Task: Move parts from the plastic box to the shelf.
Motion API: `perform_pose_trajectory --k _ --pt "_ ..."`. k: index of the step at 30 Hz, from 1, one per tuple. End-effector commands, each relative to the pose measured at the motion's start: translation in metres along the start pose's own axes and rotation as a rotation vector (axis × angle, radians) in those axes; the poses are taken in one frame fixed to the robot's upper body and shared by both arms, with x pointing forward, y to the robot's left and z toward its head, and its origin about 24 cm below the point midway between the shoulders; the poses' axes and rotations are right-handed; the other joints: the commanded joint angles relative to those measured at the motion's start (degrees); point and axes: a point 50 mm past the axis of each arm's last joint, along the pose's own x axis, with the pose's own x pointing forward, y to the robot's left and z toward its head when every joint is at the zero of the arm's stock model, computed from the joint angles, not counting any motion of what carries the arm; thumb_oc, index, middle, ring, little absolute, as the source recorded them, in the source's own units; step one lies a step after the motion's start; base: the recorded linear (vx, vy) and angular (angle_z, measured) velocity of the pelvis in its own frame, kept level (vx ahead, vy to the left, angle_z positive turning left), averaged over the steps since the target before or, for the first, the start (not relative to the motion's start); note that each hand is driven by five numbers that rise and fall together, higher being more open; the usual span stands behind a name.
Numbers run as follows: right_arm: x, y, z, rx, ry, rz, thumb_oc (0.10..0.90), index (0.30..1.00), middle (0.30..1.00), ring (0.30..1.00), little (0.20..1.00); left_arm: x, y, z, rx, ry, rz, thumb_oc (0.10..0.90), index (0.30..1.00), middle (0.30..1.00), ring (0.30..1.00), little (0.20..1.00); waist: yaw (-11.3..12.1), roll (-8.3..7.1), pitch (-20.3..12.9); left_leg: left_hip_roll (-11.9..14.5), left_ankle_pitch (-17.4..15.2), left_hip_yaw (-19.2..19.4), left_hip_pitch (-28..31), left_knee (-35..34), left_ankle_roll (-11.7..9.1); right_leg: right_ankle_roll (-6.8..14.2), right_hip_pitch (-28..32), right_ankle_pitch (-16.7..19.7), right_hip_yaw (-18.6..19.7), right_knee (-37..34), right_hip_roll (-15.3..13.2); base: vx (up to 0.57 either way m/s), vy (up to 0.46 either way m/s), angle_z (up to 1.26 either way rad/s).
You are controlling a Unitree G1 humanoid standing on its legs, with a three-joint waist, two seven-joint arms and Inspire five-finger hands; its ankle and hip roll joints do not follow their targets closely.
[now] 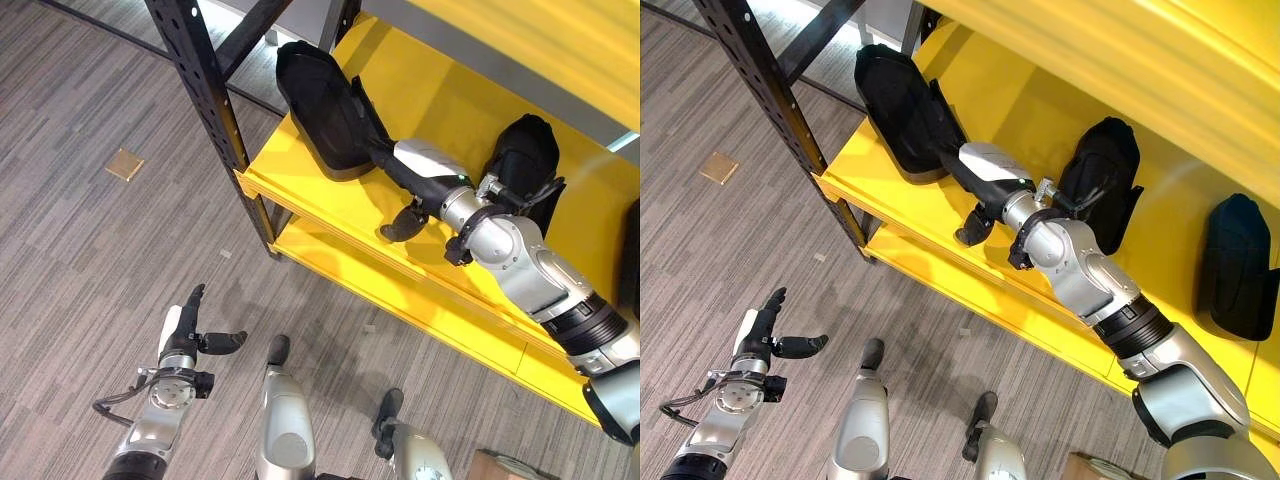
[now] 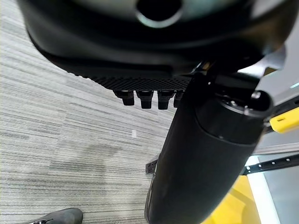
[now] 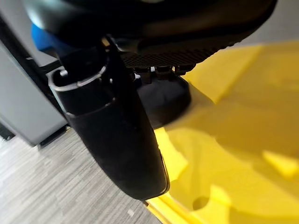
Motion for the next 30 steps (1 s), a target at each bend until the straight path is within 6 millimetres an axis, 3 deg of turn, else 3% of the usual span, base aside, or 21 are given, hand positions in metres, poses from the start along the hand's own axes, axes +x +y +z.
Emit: perform_pose_trajectory --k 1,8,14,16,22,25,26,28,30 --pt "0.006 -0.032 0.024 0.032 -0.106 -0.102 0.9 1.0 1.0 1.0 1.0 0.0 0.018 0.02 0.071 -0.134 0.026 0.9 1.0 1.0 1.0 1.0 -0.3 0.35 -4.0 -1.2 -0.5 3.5 0.0 -0.4 3.4 -5.4 -1.0 -9.4 -1.4 10.2 2.0 0.0 0.0 0.0" --pt "0.012 -0.02 0.016 -0.044 -0.032 -0.001 0.9 1.0 1.0 1.0 1.0 0.002 0.016 0.021 0.046 -0.127 0.034 0.9 1.0 1.0 1.0 1.0 -0.4 0.83 -4.0 -1.1 -0.5 3.5 0.2 -0.1 3.4 -5.9 -1.7 -10.1 -1.5 12.0 2.0 0.0 0.004 -0.01" --pt "0.024 0.03 -0.018 0.234 0.176 0.208 0.9 1.0 1.0 1.0 1.0 0.004 0.011 0.024 0.041 -0.132 0.002 0.9 1.0 1.0 1.0 1.0 1.0 0.65 -4.1 -1.4 -0.4 2.9 0.8 0.0 3.6 -6.4 -1.1 -10.6 -2.9 13.1 2.0 0.02 -0.02 0.02" --pt "0.027 0.035 -0.023 0.31 0.204 0.198 0.9 1.0 1.0 1.0 1.0 0.006 0.01 0.028 0.045 -0.14 -0.006 0.9 1.0 1.0 1.0 1.0 1.3 0.74 -4.0 -1.5 -0.4 2.8 1.0 0.0 3.6 -6.4 -0.7 -10.4 -3.1 12.9 2.1 0.03 -0.012 0.04" --pt "0.023 0.043 -0.052 0.312 0.381 0.19 0.9 1.0 1.0 1.0 1.0 0.008 0.007 0.032 0.048 -0.146 -0.026 0.9 1.0 1.0 1.0 1.0 1.0 1.01 -3.8 -1.7 -0.3 3.2 1.6 -0.5 3.6 -6.0 -0.3 -9.6 -2.6 11.6 2.0 -0.01 0.008 0.0" --pt "0.018 0.033 -0.058 0.107 0.421 0.252 0.9 1.0 1.0 1.0 1.0 0.006 0.005 0.031 0.031 -0.149 -0.066 0.9 1.0 1.0 1.0 1.0 0.4 0.93 -3.6 -1.5 -0.2 3.8 1.8 -0.7 3.6 -5.9 -0.4 -9.2 -2.3 11.4 2.0 -0.03 0.033 -0.01" --pt "0.01 0.032 -0.057 0.022 0.431 0.402 0.9 1.0 1.0 1.0 1.0 0.004 0.006 0.029 0.024 -0.141 -0.074 0.9 1.0 1.0 1.0 1.0 -0.2 0.62 -3.6 -1.3 -0.2 4.1 1.8 -0.7 3.5 -5.9 -0.6 -9.2 -2.0 11.4 2.0 -0.03 0.032 -0.01" --pt "-0.001 0.034 -0.048 -0.121 0.4 0.54 0.9 1.0 1.0 1.0 1.0 0.001 0.008 0.026 0.019 -0.132 -0.068 0.9 1.0 1.0 1.0 1.0 -1.2 0.15 -3.6 -1.0 -0.2 4.5 1.7 -0.6 3.5 -5.9 -1.3 -9.3 -1.5 12.0 2.1 -0.01 0.021 -0.06" --pt "-0.019 0.038 -0.042 -0.376 0.426 0.781 0.9 1.0 1.0 1.0 1.0 0.0 0.013 0.022 0.019 -0.111 -0.06 0.9 1.0 1.0 1.0 1.0 -2.0 -0.69 -3.7 -0.7 -0.5 5.2 1.7 -0.2 3.6 -6.0 -1.8 -9.6 -0.7 12.6 2.3 0.0 0.0 -0.07"
